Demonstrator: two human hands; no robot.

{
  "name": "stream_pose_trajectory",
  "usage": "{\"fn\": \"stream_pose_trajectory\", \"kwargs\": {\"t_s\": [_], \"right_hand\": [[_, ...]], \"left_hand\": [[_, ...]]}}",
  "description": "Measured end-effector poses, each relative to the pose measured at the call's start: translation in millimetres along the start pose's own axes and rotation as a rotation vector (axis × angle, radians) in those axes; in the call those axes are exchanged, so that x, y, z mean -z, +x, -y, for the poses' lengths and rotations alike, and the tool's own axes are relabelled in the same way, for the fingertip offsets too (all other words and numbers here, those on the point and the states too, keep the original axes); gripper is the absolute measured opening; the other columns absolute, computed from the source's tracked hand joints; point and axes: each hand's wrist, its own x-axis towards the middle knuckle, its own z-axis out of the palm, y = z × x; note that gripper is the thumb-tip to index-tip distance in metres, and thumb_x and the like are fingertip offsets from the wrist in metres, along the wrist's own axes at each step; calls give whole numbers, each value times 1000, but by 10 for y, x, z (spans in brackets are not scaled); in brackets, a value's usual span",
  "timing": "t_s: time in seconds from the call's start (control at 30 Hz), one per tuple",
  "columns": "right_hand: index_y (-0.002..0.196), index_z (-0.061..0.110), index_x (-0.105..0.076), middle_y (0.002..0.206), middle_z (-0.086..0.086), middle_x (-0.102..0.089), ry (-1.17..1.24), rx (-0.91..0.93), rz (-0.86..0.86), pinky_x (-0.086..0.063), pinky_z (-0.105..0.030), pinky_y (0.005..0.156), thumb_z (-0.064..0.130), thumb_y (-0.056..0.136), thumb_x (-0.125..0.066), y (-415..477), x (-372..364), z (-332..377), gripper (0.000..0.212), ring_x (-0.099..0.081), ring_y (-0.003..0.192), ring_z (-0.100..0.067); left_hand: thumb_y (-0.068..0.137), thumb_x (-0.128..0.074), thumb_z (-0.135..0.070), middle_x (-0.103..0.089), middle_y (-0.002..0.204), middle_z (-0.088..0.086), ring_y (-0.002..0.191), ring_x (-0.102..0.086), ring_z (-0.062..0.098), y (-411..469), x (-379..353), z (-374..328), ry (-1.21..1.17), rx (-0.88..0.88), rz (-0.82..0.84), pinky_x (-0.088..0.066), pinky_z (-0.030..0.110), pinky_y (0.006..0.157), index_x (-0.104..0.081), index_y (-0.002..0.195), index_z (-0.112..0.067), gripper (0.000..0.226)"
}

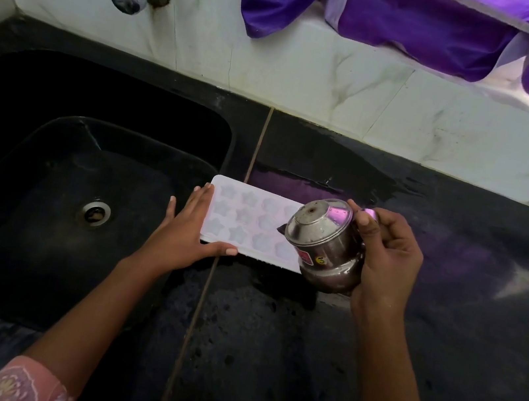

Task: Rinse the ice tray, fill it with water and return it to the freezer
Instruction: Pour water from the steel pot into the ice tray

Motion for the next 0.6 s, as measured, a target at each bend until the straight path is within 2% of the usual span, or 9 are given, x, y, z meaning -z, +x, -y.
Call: {"fn": "stream_pose_trajectory", "kwargs": {"t_s": [0.2,0.3,0.47,0.6], "right_hand": [[76,10,-58,69,11,-72,-5,-6,8,-54,-18,75,-1,78,-61,6,-3,-8,12,-69,81,-5],[75,10,-58,70,9,-72,47,-32,-10,-55,-21,77,9,72,-64,11,2,-40,7,-69,81,-6],[76,11,-59,73,5,-73,111,-66,-34,-55,-22,76,23,61,-69,25,-9,-95,22,-70,82,-10],[74,13,-61,72,6,-72,78,-63,-13,-53,-19,71,18,66,-66,27,-71,-106,11,-69,79,-8]], "left_hand": [[58,-45,-75,10,158,-4,142,15,6,1,2,-4,1,-1,-1,19,36,110,13,148,-18,121],[57,-44,-76,10,158,-4,142,15,6,2,-2,3,2,-2,1,18,37,111,13,148,-18,122],[60,-47,-75,11,158,-5,137,18,1,5,-7,7,6,0,1,19,36,110,13,148,-19,120],[59,-45,-76,11,158,-5,136,18,0,-5,-1,-2,-2,-6,2,18,37,111,13,148,-19,121]]}}
